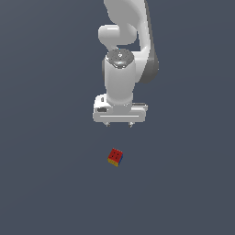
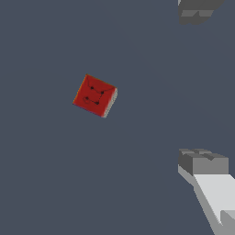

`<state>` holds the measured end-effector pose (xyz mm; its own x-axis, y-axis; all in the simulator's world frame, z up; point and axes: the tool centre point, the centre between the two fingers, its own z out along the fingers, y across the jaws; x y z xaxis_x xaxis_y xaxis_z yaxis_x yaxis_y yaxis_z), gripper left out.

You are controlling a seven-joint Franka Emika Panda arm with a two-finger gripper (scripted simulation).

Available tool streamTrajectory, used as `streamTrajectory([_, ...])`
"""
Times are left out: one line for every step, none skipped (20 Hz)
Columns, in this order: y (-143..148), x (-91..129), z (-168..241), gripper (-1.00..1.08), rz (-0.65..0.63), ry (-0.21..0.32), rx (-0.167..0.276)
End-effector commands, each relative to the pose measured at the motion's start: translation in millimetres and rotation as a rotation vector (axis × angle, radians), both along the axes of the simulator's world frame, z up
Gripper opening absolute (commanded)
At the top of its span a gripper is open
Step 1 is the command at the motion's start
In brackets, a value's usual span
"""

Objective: Pick up the object and move it to a goal position.

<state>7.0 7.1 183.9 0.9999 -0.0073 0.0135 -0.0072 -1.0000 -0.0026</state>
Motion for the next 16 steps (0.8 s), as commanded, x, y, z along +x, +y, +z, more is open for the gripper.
streamTrajectory([0.0, 0.0, 0.0, 1.0, 0.0, 0.0, 0.0])
streamTrajectory([0.4, 0.0, 0.1, 1.0, 0.0, 0.0, 0.0])
streamTrajectory([1.5, 0.0, 0.2, 1.0, 0.001, 0.0, 0.002])
streamTrajectory([3.4, 0.0, 0.4, 1.0, 0.001, 0.001, 0.004])
streamTrajectory([6.0, -0.1, 0.8, 1.0, 0.002, 0.001, 0.007])
streamTrajectory([9.4, -0.3, 1.3, 1.0, 0.002, 0.002, 0.011])
streamTrajectory([13.2, -0.5, 1.9, 1.0, 0.001, 0.002, 0.015])
streamTrajectory([16.3, -0.8, 2.5, 1.0, 0.0, 0.003, 0.019])
streamTrajectory([18.7, -1.2, 3.0, 1.0, -0.002, 0.003, 0.022])
streamTrajectory([20.3, -1.5, 3.5, 1.0, -0.005, 0.003, 0.024])
streamTrajectory([21.1, -1.8, 3.8, 1.0, -0.007, 0.004, 0.025])
streamTrajectory([21.3, -1.9, 3.9, 1.0, -0.009, 0.004, 0.025])
streamTrajectory([21.2, -1.9, 3.9, 1.0, -0.009, 0.004, 0.025])
streamTrajectory([20.6, -1.8, 3.7, 1.0, -0.008, 0.004, 0.025])
streamTrajectory([20.2, -1.5, 3.5, 1.0, -0.005, 0.003, 0.024])
streamTrajectory([20.0, -1.2, 3.2, 1.0, -0.001, 0.003, 0.023])
